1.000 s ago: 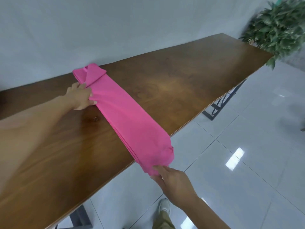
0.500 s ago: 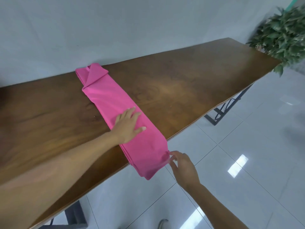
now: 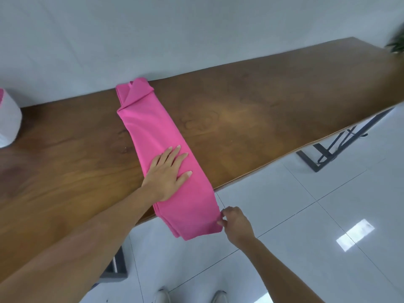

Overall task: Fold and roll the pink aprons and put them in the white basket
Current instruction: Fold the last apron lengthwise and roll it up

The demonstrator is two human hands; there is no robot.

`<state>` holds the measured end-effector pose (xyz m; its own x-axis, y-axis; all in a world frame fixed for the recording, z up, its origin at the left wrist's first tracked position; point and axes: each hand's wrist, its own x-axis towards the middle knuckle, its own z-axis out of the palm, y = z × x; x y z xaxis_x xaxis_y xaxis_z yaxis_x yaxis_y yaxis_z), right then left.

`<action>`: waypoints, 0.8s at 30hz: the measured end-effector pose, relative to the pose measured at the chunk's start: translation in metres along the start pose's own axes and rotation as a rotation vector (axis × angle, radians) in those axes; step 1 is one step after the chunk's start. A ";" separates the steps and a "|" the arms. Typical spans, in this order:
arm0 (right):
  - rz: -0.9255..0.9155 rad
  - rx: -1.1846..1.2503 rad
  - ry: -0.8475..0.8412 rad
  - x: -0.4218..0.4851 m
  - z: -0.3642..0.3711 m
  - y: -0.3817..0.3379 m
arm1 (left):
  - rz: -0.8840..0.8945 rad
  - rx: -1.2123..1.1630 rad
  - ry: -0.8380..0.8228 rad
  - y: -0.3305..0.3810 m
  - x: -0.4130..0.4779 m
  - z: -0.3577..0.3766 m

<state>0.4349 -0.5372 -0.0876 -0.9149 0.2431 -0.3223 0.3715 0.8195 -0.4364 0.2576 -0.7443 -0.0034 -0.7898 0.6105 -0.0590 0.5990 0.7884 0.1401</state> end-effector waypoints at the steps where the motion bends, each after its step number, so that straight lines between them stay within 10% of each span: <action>1: 0.011 0.032 -0.014 -0.002 0.005 0.005 | -0.003 0.007 -0.003 0.000 0.000 0.000; 24: -0.388 0.195 0.193 -0.026 -0.110 0.017 | -0.024 0.060 -0.020 0.044 -0.063 0.007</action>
<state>0.4479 -0.4731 0.0058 -0.9977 0.0455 0.0492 0.0026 0.7605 -0.6494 0.3347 -0.7478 -0.0009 -0.8018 0.5921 -0.0812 0.5870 0.8057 0.0784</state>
